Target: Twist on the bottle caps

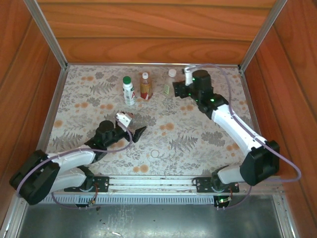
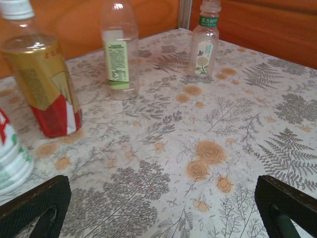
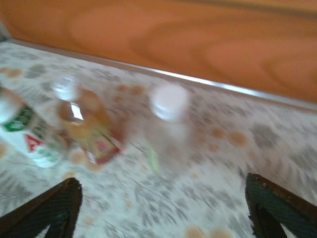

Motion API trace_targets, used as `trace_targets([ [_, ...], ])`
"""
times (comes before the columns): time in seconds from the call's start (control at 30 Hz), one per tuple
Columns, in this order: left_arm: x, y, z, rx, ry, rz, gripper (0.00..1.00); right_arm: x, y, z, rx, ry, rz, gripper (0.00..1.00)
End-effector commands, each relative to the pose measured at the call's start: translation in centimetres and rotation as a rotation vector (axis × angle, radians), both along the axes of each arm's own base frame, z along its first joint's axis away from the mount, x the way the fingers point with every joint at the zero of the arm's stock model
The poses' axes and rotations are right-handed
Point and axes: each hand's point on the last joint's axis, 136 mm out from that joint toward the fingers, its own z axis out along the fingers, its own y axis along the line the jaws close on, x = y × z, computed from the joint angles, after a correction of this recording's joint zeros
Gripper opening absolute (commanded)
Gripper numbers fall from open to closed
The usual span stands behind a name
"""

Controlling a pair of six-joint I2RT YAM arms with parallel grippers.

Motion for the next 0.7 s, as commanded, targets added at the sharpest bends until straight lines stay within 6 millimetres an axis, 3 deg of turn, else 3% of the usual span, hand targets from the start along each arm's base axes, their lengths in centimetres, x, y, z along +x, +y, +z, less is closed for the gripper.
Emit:
trace_targets([
  [0.0, 0.1, -2.4, 2.0, -0.059, -0.041, -0.063, 1.00, -0.5, -5.0, -2.7, 0.004, 0.095, -0.113, 1.00],
  [0.23, 0.5, -6.2, 1.1, -0.044, -0.007, -0.152, 1.00, 1.9, -11.1, -5.3, 0.003, 0.213, -0.256, 1.00],
  [0.37, 0.6, -7.2, 0.8, -0.045, 0.004, -0.179, 1.00, 3.8, -12.5, -6.7, 0.034, 0.265, -0.294, 0.99],
  [0.6, 0.6, -7.4, 0.5, -0.046, 0.011, -0.183, 1.00, 6.6, -13.4, -8.5, 0.005, 0.302, -0.308, 0.85],
  [0.63, 0.5, -7.4, 0.5, -0.047, 0.010, -0.187, 1.00, 7.0, -13.5, -10.1, 0.000, 0.335, -0.313, 0.83],
  [0.67, 0.4, -7.5, 0.4, -0.047, 0.012, -0.193, 1.00, 7.3, -13.5, -10.4, 0.001, 0.336, -0.317, 0.80],
])
